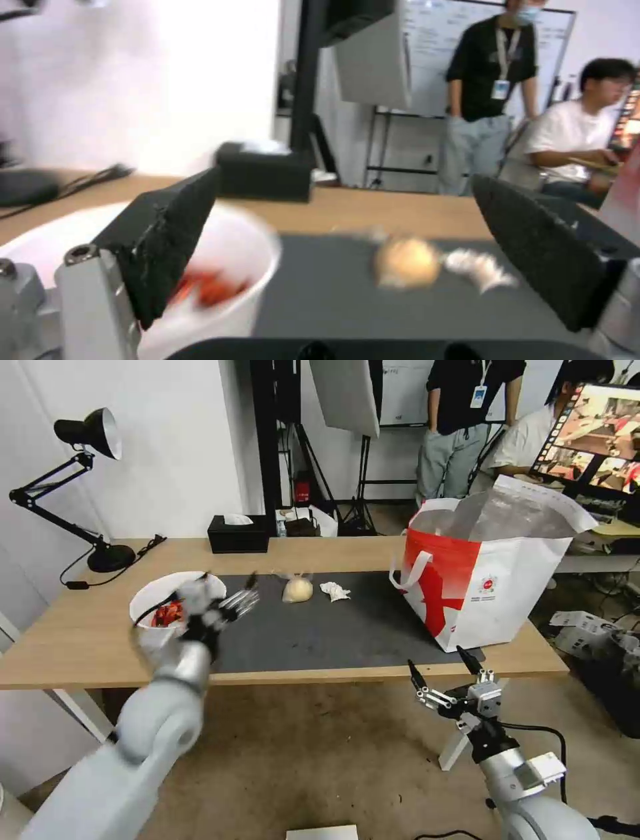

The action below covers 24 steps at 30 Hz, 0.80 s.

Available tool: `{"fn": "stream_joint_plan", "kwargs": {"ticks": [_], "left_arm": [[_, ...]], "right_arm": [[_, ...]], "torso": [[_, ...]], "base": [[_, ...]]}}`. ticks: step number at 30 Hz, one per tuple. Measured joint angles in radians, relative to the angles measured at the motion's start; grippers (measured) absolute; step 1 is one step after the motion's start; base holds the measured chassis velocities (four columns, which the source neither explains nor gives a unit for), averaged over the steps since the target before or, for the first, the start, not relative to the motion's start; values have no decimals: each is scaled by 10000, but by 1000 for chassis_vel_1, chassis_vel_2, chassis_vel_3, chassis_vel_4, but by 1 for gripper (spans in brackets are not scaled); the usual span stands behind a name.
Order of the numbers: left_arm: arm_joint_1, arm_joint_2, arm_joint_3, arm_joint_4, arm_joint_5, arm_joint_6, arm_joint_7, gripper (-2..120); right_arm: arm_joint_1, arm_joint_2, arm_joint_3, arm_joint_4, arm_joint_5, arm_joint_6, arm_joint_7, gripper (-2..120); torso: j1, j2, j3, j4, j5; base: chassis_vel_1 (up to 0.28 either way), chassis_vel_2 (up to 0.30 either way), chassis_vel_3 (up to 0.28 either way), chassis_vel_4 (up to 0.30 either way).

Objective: Pick up the trash from the table and place it into the takeout bag.

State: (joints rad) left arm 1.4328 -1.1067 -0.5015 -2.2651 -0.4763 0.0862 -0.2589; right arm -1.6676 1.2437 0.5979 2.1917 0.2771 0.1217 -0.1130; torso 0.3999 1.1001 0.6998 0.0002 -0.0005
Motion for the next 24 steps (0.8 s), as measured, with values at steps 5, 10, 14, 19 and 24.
{"fn": "stream_joint_plan", "kwargs": {"ticks": [5,10,14,19,24], "left_arm": [[1750,-1236,-865,-399,1311,-1142,1206,100],[3436,-2568,-1086,-685,2287,-1816,1919,100],[3870,-2900,-958,-744,2358,-1714,1932,100],[3770,-3079,-876,-737,2375,-1414,1824,100],[3519,-2922,-612,-775,2329,-1069,1744,100]], "right_arm": [[-26,135,-56,-54,-8,-11,278,100],[-179,476,-12,-35,-247,-12,781,100],[-168,570,18,-4,-340,-22,1055,100],[-26,651,0,-15,-407,-227,1329,100],[941,369,-252,-78,-210,-1130,1998,100]], "torso": [[-3,1,-2,1,6],[-2,0,0,-2,8],[-2,1,0,-2,6],[0,1,2,-4,5],[0,0,2,-1,4]], "base": [[0,0,0,0],[0,0,0,0],[0,0,0,0],[0,0,0,0],[0,0,0,0]]}}
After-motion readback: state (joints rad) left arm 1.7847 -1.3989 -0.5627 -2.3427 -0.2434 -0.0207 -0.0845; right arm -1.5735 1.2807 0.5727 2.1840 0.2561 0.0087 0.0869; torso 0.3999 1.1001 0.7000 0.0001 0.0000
